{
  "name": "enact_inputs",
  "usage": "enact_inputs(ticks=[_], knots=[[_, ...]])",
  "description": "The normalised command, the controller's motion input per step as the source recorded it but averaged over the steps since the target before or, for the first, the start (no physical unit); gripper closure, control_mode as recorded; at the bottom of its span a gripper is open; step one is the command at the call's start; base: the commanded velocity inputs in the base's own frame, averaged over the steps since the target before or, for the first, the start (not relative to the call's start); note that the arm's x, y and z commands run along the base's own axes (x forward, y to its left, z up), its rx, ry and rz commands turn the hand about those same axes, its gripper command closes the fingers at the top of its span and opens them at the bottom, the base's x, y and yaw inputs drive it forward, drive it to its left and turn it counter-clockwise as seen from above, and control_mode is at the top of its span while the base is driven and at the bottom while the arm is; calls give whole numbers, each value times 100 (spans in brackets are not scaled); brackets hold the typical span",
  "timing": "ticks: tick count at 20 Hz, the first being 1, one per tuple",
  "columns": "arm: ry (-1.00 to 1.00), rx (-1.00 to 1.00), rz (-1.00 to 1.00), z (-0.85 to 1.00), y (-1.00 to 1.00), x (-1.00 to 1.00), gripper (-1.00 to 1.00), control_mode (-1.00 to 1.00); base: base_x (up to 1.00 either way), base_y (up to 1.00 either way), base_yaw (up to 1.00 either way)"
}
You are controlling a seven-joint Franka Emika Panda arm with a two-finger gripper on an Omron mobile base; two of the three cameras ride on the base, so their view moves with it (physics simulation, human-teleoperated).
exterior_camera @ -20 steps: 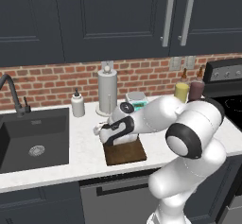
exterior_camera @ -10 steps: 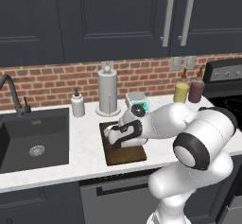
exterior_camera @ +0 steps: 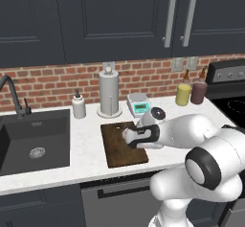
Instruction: Pick up the sponge from the counter and clean the cutting board by briefly scrubbing or pressing down on the cutting board. Once finished, release the sponge.
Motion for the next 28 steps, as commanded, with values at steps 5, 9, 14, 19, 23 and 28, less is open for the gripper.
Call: enact_inputs(ticks=[5,9,14,19,23,28], knots=[[21,0,-1,0,0,-1,100,-100,0,0,0],[25,0,0,0,0,-31,100,-100,0,0,0],[8,0,0,-11,20,-56,100,-100,0,0,0],[0,0,0,-17,46,-37,100,-100,0,0,0],[-10,0,0,-22,53,0,100,-100,0,0,0],[-13,1,0,-4,55,0,100,-100,0,0,0]])
